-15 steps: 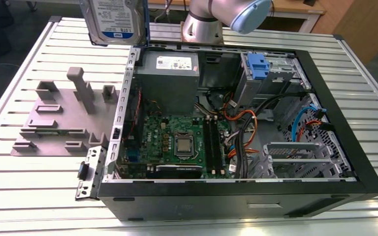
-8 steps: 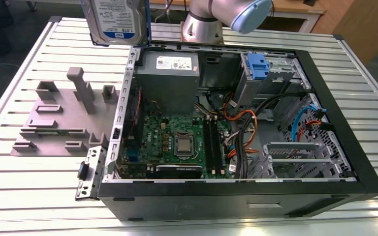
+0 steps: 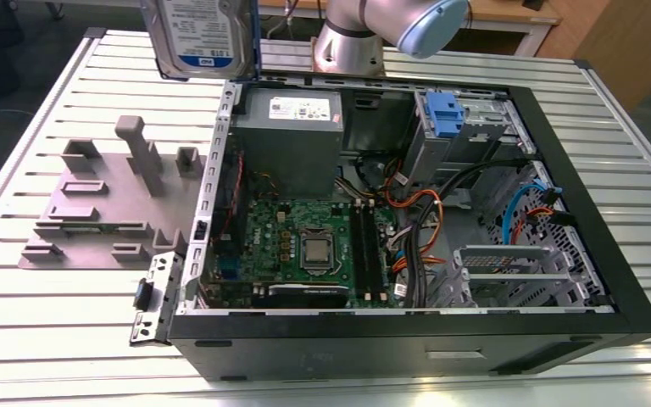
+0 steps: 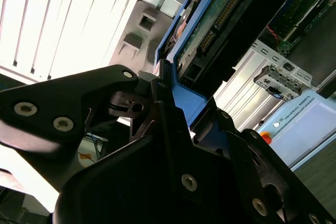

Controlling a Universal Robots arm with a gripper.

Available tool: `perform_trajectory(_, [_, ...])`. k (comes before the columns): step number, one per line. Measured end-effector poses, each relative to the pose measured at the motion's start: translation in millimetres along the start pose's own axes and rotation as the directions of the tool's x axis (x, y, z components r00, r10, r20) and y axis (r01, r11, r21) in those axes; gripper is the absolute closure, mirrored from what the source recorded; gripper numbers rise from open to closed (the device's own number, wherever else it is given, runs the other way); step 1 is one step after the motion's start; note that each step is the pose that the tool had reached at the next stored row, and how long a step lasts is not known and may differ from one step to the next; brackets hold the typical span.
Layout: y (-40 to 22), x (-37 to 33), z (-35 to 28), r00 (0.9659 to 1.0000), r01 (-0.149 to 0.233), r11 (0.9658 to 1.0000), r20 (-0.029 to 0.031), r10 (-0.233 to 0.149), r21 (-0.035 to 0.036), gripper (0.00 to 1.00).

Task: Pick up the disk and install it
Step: 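Pick up the disk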

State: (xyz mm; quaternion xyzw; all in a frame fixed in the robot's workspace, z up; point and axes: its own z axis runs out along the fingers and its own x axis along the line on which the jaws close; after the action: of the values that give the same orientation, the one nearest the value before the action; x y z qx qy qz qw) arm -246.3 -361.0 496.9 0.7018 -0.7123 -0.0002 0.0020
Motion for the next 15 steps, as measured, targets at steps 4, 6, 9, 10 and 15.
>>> perform_trajectory(4, [-4.7, -0.1, 0.1, 1.0000, 0.000, 1.0000, 0.0001, 0.000, 0.0001, 0.64])
perform_trajectory(6, [-7.2, -0.1, 0.0, 1.0000, 0.000, 1.0000, 0.0000, 0.000, 0.0000, 0.64])
perform_trajectory(9, [-11.1, -0.2, 0.1, 1.0000, 0.000, 1.0000, 0.0001, 0.000, 0.0000, 0.64])
perform_trajectory(10, [-12.4, -0.2, 0.1, 1.0000, 0.000, 1.0000, 0.0001, 0.000, 0.0001, 0.64])
perform_trajectory(15, [-18.1, -0.3, 0.1, 1.0000, 0.000, 1.0000, 0.0001, 0.000, 0.0000, 0.64])
